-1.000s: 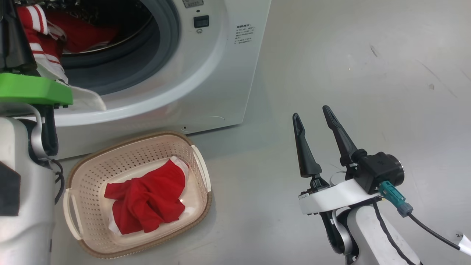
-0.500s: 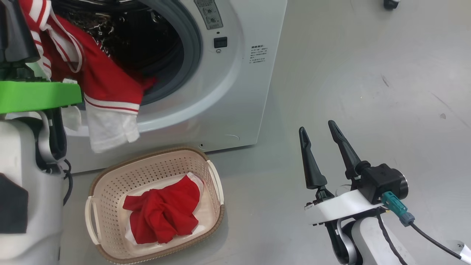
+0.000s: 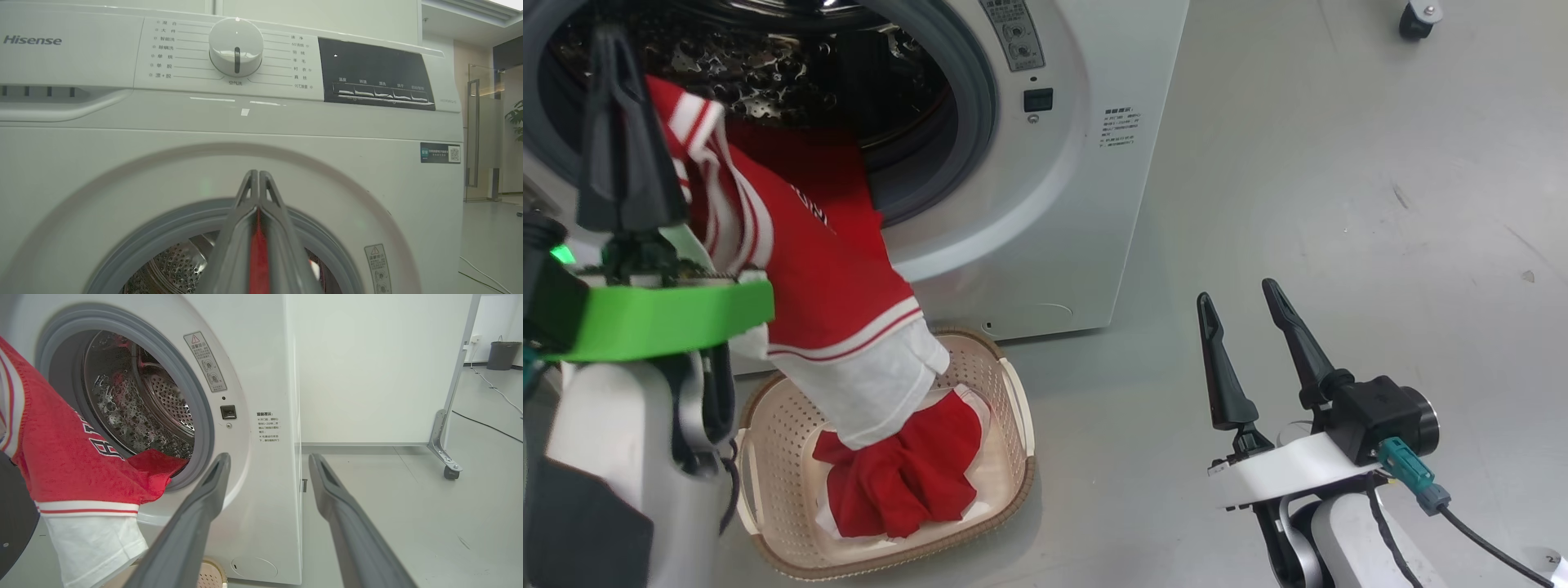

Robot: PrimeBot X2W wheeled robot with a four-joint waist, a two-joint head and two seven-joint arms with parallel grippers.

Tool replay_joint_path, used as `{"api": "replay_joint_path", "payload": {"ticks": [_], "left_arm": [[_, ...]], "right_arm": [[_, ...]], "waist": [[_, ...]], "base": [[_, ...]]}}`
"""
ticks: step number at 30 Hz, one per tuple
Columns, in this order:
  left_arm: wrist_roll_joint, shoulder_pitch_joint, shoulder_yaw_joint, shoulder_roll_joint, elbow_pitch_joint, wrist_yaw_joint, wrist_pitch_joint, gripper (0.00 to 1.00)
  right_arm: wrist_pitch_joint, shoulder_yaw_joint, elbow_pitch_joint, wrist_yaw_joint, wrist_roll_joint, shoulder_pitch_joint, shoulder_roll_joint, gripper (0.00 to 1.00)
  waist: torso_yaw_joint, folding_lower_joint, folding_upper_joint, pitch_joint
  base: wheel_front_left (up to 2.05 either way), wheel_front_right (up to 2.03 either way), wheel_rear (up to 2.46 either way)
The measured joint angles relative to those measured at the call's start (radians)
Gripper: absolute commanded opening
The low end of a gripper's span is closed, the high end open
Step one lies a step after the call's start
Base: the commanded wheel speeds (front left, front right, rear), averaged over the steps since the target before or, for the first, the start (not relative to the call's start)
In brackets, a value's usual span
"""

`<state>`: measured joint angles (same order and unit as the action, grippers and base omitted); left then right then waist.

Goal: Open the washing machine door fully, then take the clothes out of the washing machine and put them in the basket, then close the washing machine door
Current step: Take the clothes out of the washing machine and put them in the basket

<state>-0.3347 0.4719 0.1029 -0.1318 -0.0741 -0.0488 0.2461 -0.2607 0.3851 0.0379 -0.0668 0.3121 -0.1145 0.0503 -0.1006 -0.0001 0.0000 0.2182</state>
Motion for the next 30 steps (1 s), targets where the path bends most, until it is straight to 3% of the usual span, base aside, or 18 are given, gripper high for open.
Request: {"api": "replay_joint_path", "payload": {"ticks": [15, 23, 30], "left_arm": [[-0.050, -0.274, 0.039, 0.048, 0.101, -0.025, -0.057, 0.00], [-0.059, -0.293, 0.044, 0.049, 0.179, -0.026, -0.062, 0.00], [-0.078, -0.264, 0.036, 0.029, 0.317, 0.003, -0.079, 0.00]], "right_arm": [[0.000, -0.001, -0.030, 0.013, -0.017, -0.001, 0.000, 1.00], [0.000, 0.005, -0.056, 0.013, -0.034, -0.019, 0.000, 1.00], [0.000, 0.020, -0.100, 0.011, -0.043, -0.058, 0.000, 1.00]], "waist": [[0.004, 0.0000, 0.0000, 0.072], [-0.009, 0.0000, 0.0000, 0.134], [-0.039, 0.0000, 0.0000, 0.242]], "base": [[0.00, 0.00, 0.00], [0.00, 0.00, 0.00], [0.00, 0.00, 0.00]]}}
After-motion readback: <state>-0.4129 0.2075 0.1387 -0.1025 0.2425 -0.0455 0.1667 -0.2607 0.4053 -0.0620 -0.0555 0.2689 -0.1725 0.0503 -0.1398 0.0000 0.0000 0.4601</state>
